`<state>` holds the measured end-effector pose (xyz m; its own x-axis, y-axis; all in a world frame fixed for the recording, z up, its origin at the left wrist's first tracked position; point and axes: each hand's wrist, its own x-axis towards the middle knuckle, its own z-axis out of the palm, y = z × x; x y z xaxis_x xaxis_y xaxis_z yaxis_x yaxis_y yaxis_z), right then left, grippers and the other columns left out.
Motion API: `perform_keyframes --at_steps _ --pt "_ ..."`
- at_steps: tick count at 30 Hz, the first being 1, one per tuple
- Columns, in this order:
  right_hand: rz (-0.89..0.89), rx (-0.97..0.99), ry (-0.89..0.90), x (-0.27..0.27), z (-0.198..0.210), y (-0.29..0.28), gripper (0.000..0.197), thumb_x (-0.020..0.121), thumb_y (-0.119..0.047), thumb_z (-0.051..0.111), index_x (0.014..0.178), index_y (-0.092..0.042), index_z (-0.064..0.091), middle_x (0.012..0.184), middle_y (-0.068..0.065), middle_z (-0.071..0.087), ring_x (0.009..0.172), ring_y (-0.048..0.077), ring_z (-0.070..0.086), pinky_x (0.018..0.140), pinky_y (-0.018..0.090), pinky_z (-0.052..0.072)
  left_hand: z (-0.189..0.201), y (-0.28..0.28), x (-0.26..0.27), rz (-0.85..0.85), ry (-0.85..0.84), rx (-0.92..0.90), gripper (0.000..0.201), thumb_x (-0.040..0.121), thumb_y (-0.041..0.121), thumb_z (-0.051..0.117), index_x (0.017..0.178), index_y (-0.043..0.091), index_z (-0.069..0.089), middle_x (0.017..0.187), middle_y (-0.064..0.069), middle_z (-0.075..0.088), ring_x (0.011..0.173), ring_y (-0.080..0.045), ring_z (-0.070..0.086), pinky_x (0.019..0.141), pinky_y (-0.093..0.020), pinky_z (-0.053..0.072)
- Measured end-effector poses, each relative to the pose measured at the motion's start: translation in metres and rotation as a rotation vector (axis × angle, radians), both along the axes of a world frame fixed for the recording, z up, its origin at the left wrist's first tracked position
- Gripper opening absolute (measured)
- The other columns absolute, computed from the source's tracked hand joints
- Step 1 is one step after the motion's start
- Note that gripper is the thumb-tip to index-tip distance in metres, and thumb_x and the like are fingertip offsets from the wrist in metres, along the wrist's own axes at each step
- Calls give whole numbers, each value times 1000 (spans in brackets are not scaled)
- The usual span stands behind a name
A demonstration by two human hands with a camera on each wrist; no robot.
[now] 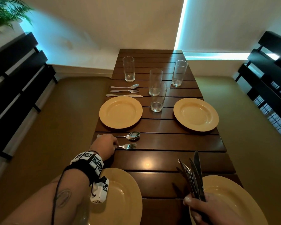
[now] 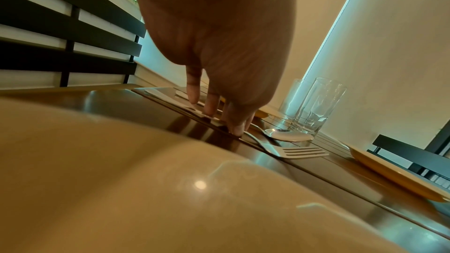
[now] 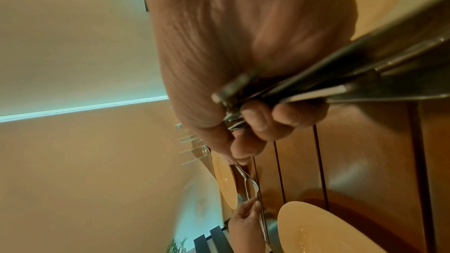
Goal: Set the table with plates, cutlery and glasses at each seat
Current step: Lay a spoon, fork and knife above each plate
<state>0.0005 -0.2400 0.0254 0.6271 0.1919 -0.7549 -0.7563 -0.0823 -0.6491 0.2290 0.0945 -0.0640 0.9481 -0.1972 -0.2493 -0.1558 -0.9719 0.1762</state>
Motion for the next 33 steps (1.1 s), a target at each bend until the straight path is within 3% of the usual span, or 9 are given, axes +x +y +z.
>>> perform_keyframes --at_steps 5,8,12,16,18,22,26,30,33 --pt "-82 77 4 0 4 2 26 87 -21 66 96 3 66 59 14 54 35 17 41 38 24 33 8 -3 -5 4 21 7 17 94 28 65 106 29 77 112 6 71 112 -18 62 99 -37 47" --pt "-148 218 0 -1 7 -1 27 84 -20 71 92 5 66 60 20 55 32 19 41 36 24 35 34 -17 -17 17 24 -66 30 89 44 68 115 28 73 115 7 71 111 -16 63 97 -37 51" --pt "-116 314 -50 -3 13 -4 41 72 -29 79 94 5 69 74 28 65 35 22 51 38 26 44 97 -73 -60 -53 -85 -428 26 94 45 63 110 26 73 104 12 68 98 -5 61 87 -27 52" --pt "-141 405 -135 -11 18 -4 41 82 -26 69 104 8 62 77 26 64 37 20 51 41 27 44 129 -132 -131 -124 189 -705 23 95 45 63 94 26 74 84 8 72 74 -3 63 67 -20 49" --pt "-124 485 -184 -16 23 -4 37 86 -26 67 104 6 63 78 25 65 38 18 53 43 27 45 123 -147 -156 -10 347 -825 20 96 44 62 97 26 69 88 1 74 75 -10 67 69 -32 55" --pt "-108 558 -258 -30 34 -6 39 87 -28 68 106 5 62 76 23 64 37 16 51 44 27 44 118 -162 -187 275 667 -1212 27 98 39 61 110 15 65 97 -9 73 75 -19 67 65 -36 54" --pt "-102 509 -306 -42 41 -7 45 85 -33 69 107 5 64 76 22 64 37 14 48 44 26 44 119 -169 -217 320 500 -1254 28 89 49 70 93 21 68 82 1 70 67 -13 63 63 -32 51" --pt "-99 448 -326 -53 41 -7 53 83 -38 71 120 0 63 83 24 65 40 16 51 49 27 42 126 -174 -234 201 575 -1348 11 92 28 72 88 18 71 83 -2 72 73 -17 66 70 -34 53" --pt "-94 439 -332 -59 43 -7 48 81 -39 72 113 -3 68 87 25 68 43 19 57 47 27 48 133 -175 -235 190 414 -1278 14 95 23 68 82 17 68 71 5 67 65 -7 61 68 -27 51"
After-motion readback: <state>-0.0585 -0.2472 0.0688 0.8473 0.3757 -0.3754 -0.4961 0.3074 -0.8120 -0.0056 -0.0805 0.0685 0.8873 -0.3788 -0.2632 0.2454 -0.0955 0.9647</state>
